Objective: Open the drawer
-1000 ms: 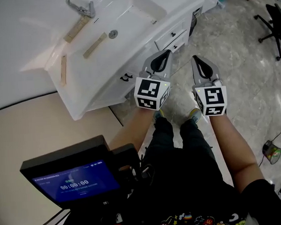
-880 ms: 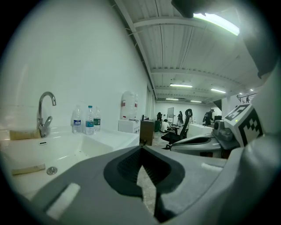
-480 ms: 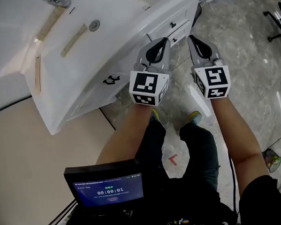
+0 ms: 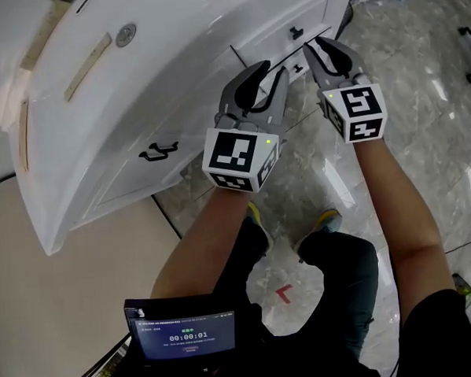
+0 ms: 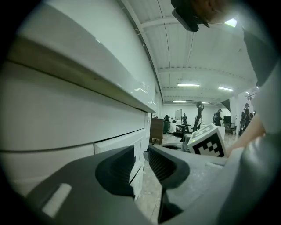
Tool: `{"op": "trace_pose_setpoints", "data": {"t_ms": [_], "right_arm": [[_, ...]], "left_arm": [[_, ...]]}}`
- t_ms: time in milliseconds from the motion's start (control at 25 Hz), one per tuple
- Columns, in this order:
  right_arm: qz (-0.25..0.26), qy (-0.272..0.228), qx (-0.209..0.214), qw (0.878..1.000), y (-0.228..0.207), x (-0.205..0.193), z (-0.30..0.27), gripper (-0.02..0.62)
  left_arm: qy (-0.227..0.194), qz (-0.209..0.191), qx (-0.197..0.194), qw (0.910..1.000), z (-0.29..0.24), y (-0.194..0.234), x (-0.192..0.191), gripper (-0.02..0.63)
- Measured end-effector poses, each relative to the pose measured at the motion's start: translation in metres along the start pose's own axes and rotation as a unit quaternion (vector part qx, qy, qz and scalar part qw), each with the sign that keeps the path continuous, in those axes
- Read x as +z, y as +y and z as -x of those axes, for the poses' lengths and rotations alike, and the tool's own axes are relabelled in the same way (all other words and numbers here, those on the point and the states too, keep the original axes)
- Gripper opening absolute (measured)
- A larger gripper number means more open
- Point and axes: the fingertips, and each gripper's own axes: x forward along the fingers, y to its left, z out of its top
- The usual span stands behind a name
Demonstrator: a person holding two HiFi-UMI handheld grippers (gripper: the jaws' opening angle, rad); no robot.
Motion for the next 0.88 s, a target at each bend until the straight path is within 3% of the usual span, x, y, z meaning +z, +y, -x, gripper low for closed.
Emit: {"op": "trace_pose_setpoints", "data": {"t_ms": [240,480,880], "right_arm": [[0.002,-0.003,0.020,1.000,-0.004,-0.040,-0.037,0.164],[0.000,-0.010,0.028,1.000,-0.013,-0.049,-0.059,0.186],[0.012,-0.001,0.037,0.999,-0.014,-0.049,-0.067,0.149]], "left_arm": [[-0.015,0.008,0.002,0.9998,-0.013,0.005,-0.032,0.123],[-0.022,0.002,0.004,0.9998,-0.022,0.012,-0.046,0.143],[-0.028,0.001,0.001,0.9996,-0.018,0.016,-0.040,0.144]]}}
